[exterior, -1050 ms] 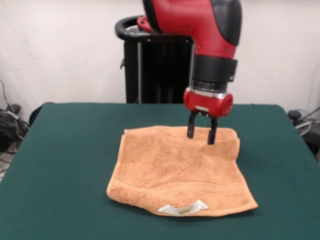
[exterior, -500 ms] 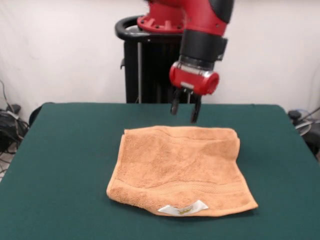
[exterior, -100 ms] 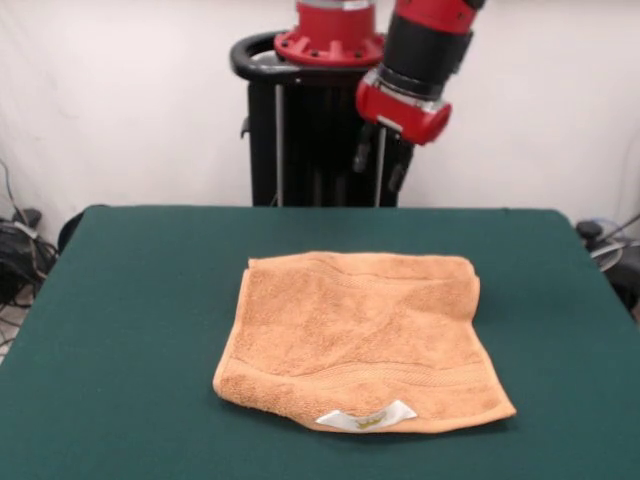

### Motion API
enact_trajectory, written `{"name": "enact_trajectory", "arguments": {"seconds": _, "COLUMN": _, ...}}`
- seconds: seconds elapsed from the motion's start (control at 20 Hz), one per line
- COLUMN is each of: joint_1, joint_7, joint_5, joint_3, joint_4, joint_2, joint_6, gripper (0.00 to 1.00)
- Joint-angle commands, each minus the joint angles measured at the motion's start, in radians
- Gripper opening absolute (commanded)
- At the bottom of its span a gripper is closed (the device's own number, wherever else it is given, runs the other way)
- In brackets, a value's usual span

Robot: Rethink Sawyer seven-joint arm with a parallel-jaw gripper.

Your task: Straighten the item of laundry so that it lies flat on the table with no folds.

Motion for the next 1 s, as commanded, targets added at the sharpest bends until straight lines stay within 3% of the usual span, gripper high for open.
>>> {"name": "enact_trajectory", "arguments": {"seconds": 0.05, "joint_1": -0.304, "joint_7": -0.214, "joint_5": -0.192, "joint_3": 0.310, "joint_4": 0.041, "joint_2": -0.099, "joint_6": -0.036, "gripper": 1.00}}
{"name": "enact_trajectory", "arguments": {"seconds": 0.25, "joint_1": -0.419, "joint_7": -0.258, "joint_5": -0.353, "joint_3": 0.454, "joint_4": 0.074, "joint_2": -0.103, "joint_6": -0.081, "gripper": 1.00}}
{"name": "enact_trajectory", "arguments": {"seconds": 0.6, "joint_1": -0.515, "joint_7": -0.208, "joint_5": -0.576, "joint_3": 0.579, "joint_4": 0.134, "joint_2": -0.115, "joint_6": -0.113, "gripper": 1.00}}
{"name": "enact_trajectory", "arguments": {"seconds": 0.8, "joint_1": -0.523, "joint_7": -0.194, "joint_5": -0.693, "joint_3": 0.646, "joint_4": 0.156, "joint_2": -0.126, "joint_6": -0.134, "gripper": 1.00}}
{"name": "enact_trajectory", "arguments": {"seconds": 1.0, "joint_1": -0.461, "joint_7": -0.129, "joint_5": -0.752, "joint_3": 0.667, "joint_4": 0.178, "joint_2": -0.127, "joint_6": -0.158, "gripper": 1.00}}
